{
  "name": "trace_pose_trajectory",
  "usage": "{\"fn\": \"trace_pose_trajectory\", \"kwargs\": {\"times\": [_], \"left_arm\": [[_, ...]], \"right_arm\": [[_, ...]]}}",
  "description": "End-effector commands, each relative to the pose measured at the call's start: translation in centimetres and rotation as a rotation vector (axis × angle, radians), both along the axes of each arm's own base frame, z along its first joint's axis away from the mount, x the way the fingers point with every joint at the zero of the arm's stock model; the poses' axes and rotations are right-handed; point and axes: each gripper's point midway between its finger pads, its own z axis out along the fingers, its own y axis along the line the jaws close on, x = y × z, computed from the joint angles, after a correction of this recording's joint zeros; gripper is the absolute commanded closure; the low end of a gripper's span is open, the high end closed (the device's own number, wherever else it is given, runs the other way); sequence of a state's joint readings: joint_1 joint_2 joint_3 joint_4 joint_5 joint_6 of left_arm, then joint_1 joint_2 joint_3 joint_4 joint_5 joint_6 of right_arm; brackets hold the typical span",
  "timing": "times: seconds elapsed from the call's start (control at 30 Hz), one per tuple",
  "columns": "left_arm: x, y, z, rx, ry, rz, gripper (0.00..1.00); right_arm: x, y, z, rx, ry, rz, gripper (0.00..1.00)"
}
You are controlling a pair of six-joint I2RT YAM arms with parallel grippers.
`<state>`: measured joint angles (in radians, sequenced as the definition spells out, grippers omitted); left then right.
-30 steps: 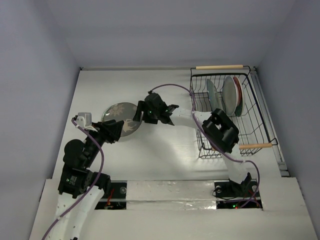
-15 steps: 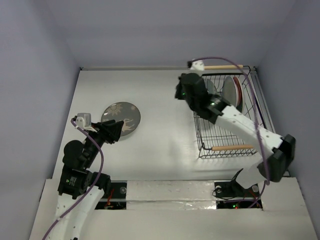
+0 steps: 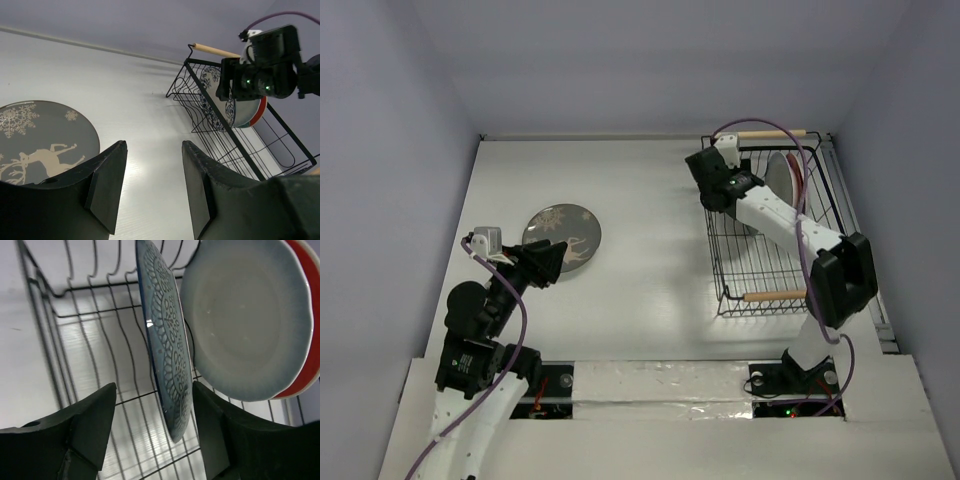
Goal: Unload the plates from the dish rack
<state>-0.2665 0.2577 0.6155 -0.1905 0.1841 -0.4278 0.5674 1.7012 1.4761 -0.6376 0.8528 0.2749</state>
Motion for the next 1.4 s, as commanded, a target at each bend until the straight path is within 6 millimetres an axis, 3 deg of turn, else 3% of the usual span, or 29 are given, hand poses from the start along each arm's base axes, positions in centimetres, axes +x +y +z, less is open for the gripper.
{"fn": "trace_pose_trajectory", "kwargs": {"times": [0.0,0.03,0.27,0.3,0.5,0.6,0.87,1.03,1.13,1.27,1.37], "left_arm": [[-0.1,0.0,1.5,-0.017,-0.06,-0.005,0.55],[-0.1,0.0,1.5,-0.018,-0.058,-0.005,0.55],[-0.1,-0.1,1.5,-0.019,-0.061,-0.01,0.55],[-0.1,-0.1,1.5,-0.017,-0.06,-0.01,0.55],[0.0,-0.2,1.4,-0.017,-0.057,-0.014,0.55],[-0.1,-0.2,1.4,-0.017,-0.057,-0.014,0.55],[0.0,-0.3,1.4,-0.015,-0.054,-0.017,0.55],[0.0,-0.3,1.3,-0.015,-0.053,-0.016,0.55],[0.1,-0.3,1.3,-0.016,-0.051,-0.014,0.55],[0.2,-0.3,1.2,-0.015,-0.046,-0.013,0.55],[0.2,-0.2,1.2,-0.015,-0.046,-0.01,0.55]], "right_arm": [[0.6,-2.6,0.4,-0.079,0.017,-0.062,0.33],[0.7,-3.6,0.4,-0.113,0.017,-0.099,0.36],[1.2,-4.5,0.6,-0.206,0.015,-0.142,0.62],[1.3,-4.6,1.0,-0.212,0.01,-0.147,0.7],[1.0,-5.5,3.9,-0.263,-0.021,-0.17,0.94],[0.8,-5.9,6.0,-0.284,-0.047,-0.176,1.0],[-0.1,-6.1,12.0,-0.205,-0.181,-0.189,1.0],[-2.5,-5.4,17.1,-0.03,-0.329,-0.15,1.0],[-4.5,-3.6,20.0,0.135,-0.438,-0.063,1.0],[-6.6,0.6,24.2,0.427,-0.607,0.133,1.0],[-7.0,7.1,24.9,0.709,-0.624,0.387,1.0]]}}
